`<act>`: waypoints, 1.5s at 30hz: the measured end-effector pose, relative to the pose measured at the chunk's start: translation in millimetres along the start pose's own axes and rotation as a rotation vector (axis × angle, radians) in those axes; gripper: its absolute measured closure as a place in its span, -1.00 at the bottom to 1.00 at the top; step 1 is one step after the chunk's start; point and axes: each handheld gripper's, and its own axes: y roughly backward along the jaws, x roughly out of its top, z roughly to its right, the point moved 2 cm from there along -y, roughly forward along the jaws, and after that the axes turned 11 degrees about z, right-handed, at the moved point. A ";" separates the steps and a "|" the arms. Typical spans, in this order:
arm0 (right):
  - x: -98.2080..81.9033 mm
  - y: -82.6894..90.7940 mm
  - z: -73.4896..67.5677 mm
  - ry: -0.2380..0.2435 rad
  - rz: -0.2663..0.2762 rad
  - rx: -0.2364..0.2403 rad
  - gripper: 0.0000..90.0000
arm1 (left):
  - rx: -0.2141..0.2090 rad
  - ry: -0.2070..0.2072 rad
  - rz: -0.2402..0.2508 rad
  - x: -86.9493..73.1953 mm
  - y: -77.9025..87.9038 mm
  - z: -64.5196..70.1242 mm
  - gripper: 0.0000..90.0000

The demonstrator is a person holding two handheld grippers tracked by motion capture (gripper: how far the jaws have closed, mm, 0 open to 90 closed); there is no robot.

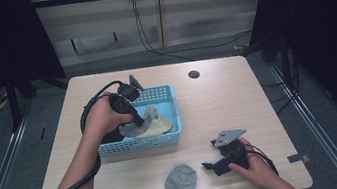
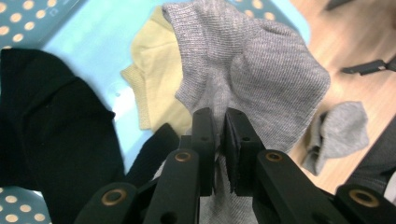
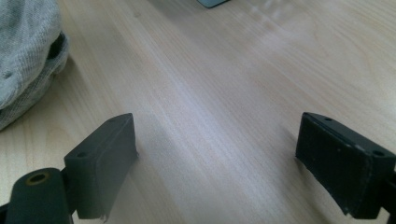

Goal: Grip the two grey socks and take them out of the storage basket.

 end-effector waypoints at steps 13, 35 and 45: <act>0.0 0.0 0.0 0.000 0.001 0.000 -0.74 | -0.038 -0.109 0.012 -0.6 5.7 42.3 0.84; 0.0 0.0 -0.2 -0.003 -0.001 0.000 -0.74 | -0.111 -0.243 0.074 -28.9 -32.8 97.6 0.03; -0.1 0.1 -0.1 -0.001 -0.002 0.001 -0.74 | -0.107 -0.174 0.101 -53.9 -29.6 88.9 -0.10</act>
